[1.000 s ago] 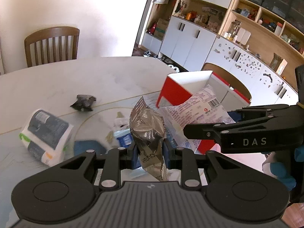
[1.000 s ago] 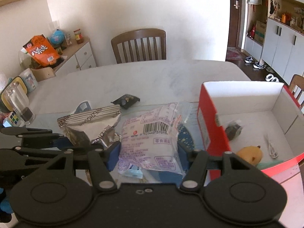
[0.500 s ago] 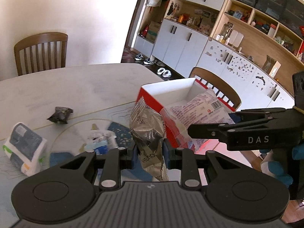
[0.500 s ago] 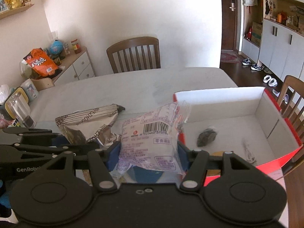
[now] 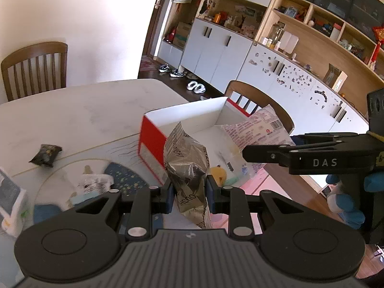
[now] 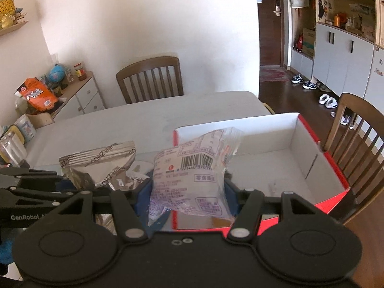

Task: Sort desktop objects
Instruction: 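Lift the foil bag and clear bag and carry them into the shoebox, then open the left tool to drop the foil bag while the right tool releases the clear bag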

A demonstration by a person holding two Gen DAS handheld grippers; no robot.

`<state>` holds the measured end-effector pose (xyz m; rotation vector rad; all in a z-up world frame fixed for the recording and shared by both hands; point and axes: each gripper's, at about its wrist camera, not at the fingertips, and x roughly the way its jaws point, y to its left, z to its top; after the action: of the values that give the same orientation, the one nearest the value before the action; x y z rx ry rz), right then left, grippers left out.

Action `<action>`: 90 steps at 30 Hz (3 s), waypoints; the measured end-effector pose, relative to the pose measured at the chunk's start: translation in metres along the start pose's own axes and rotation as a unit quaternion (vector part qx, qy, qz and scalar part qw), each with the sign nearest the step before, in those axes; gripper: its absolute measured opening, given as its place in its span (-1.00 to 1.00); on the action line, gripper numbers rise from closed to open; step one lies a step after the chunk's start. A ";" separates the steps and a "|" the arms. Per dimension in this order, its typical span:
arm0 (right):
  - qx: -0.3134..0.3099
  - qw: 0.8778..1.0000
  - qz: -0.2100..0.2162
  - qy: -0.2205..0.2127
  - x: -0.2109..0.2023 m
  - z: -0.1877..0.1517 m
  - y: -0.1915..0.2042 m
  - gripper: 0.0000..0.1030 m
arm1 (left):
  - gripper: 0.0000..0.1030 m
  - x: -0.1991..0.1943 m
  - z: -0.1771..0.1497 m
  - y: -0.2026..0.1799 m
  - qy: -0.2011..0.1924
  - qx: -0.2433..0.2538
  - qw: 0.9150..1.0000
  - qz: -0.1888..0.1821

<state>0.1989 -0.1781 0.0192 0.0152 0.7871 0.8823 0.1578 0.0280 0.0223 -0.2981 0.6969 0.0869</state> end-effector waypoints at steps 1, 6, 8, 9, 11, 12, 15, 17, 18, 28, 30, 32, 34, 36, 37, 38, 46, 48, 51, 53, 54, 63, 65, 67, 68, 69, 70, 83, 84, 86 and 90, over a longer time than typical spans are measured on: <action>0.001 1.000 -0.002 0.000 0.000 0.000 -0.005 0.19 | -0.51 0.002 0.002 -0.003 0.000 0.002 1.000 -0.001; 0.004 1.000 -0.013 0.001 0.002 0.005 -0.030 0.19 | -0.51 0.017 0.015 -0.017 -0.001 0.012 1.000 -0.008; 0.005 1.000 -0.018 0.003 0.003 0.007 -0.040 0.19 | -0.51 0.024 0.020 -0.024 -0.001 0.014 1.000 -0.012; 0.005 1.000 -0.019 0.004 0.003 0.008 -0.044 0.19 | -0.51 0.027 0.023 -0.026 0.000 0.014 1.000 -0.015; 0.004 1.000 -0.022 0.006 0.006 0.011 -0.054 0.19 | -0.51 0.036 0.029 -0.030 0.002 0.015 1.000 -0.020; 0.003 1.000 -0.023 0.007 0.007 0.012 -0.058 0.19 | -0.51 0.039 0.032 -0.032 0.004 0.016 1.000 -0.022; 0.003 0.999 -0.029 0.014 0.015 0.015 -0.072 0.19 | -0.51 0.052 0.041 -0.038 0.008 0.018 0.999 -0.026; 0.002 0.999 -0.031 0.019 0.020 0.016 -0.080 0.19 | -0.51 0.060 0.046 -0.040 0.012 0.014 0.999 -0.030; 0.002 0.999 -0.034 0.022 0.023 0.017 -0.085 0.19 | -0.51 0.065 0.049 -0.040 0.014 0.013 0.999 -0.032; -0.015 0.997 -0.048 0.054 0.048 0.019 -0.112 0.19 | -0.51 0.114 0.067 -0.037 0.049 -0.014 0.998 -0.046; -0.019 0.997 -0.047 0.062 0.054 0.020 -0.115 0.19 | -0.51 0.126 0.069 -0.038 0.059 -0.017 0.997 -0.049; -0.024 0.996 -0.045 0.072 0.061 0.019 -0.116 0.19 | -0.51 0.137 0.071 -0.041 0.065 -0.013 0.997 -0.050; -0.029 0.995 -0.047 0.080 0.069 0.017 -0.117 0.19 | -0.51 0.148 0.075 -0.043 0.068 -0.009 0.997 -0.045; -0.031 0.995 -0.043 0.089 0.075 0.017 -0.122 0.19 | -0.51 0.156 0.080 -0.045 0.067 -0.008 0.997 -0.042; -0.033 0.994 -0.042 0.093 0.078 0.017 -0.123 0.19 | -0.51 0.160 0.081 -0.045 0.067 -0.010 0.997 -0.044; -0.037 0.994 -0.041 0.098 0.080 0.016 -0.123 0.19 | -0.51 0.165 0.083 -0.044 0.069 -0.013 0.996 -0.047; -0.061 0.987 -0.018 0.150 0.099 0.007 -0.124 0.19 | -0.51 0.202 0.088 -0.036 0.099 -0.026 0.994 -0.041; -0.074 0.983 -0.016 0.165 0.104 0.004 -0.126 0.19 | -0.51 0.210 0.088 -0.035 0.109 -0.025 0.993 -0.041; -0.086 0.980 -0.022 0.177 0.113 -0.001 -0.126 0.19 | -0.51 0.221 0.087 -0.039 0.121 -0.008 0.992 -0.035; -0.083 0.980 -0.019 0.182 0.117 -0.002 -0.127 0.19 | -0.51 0.228 0.086 -0.039 0.128 -0.003 0.991 -0.031; -0.085 0.979 -0.017 0.184 0.119 -0.003 -0.126 0.19 | -0.51 0.231 0.087 -0.039 0.131 -0.003 0.991 -0.031; -0.110 0.965 0.001 0.240 0.140 -0.008 -0.121 0.19 | -0.51 0.257 0.086 -0.047 0.172 0.020 0.985 -0.016; -0.118 0.961 0.003 0.250 0.143 -0.010 -0.119 0.19 | -0.51 0.262 0.086 -0.047 0.180 0.020 0.983 -0.020; -0.113 0.962 0.006 0.250 0.144 -0.011 -0.118 0.20 | -0.51 0.266 0.087 -0.047 0.187 0.021 0.982 -0.021; -0.112 0.962 0.007 0.250 0.144 -0.012 -0.118 0.21 | -0.51 0.268 0.086 -0.048 0.193 0.019 0.981 -0.021; -0.111 0.962 0.008 0.251 0.144 -0.012 -0.119 0.21 | -0.51 0.270 0.086 -0.047 0.197 0.018 0.980 -0.022; -0.110 0.962 0.009 0.251 0.144 -0.012 -0.118 0.21 | -0.51 0.272 0.086 -0.048 0.202 0.019 0.979 -0.022; -0.103 0.966 0.006 0.237 0.145 -0.005 -0.118 0.52 | -0.51 0.284 0.086 -0.044 0.225 0.026 0.974 -0.004; -0.103 0.967 0.005 0.234 0.144 -0.005 -0.119 0.56 | -0.51 0.284 0.086 -0.044 0.226 0.027 0.974 -0.002; -0.102 0.968 0.005 0.231 0.140 -0.005 -0.120 0.61 | -0.49 0.286 0.087 -0.045 0.228 0.028 0.973 0.004; -0.101 0.969 0.008 0.225 0.128 -0.006 -0.121 0.64 | -0.45 0.286 0.086 -0.046 0.229 0.027 0.973 0.014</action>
<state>0.3268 -0.1699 -0.1017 -0.3705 1.1149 0.9935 0.4384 0.0037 -0.0879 -0.2583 1.1605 0.0245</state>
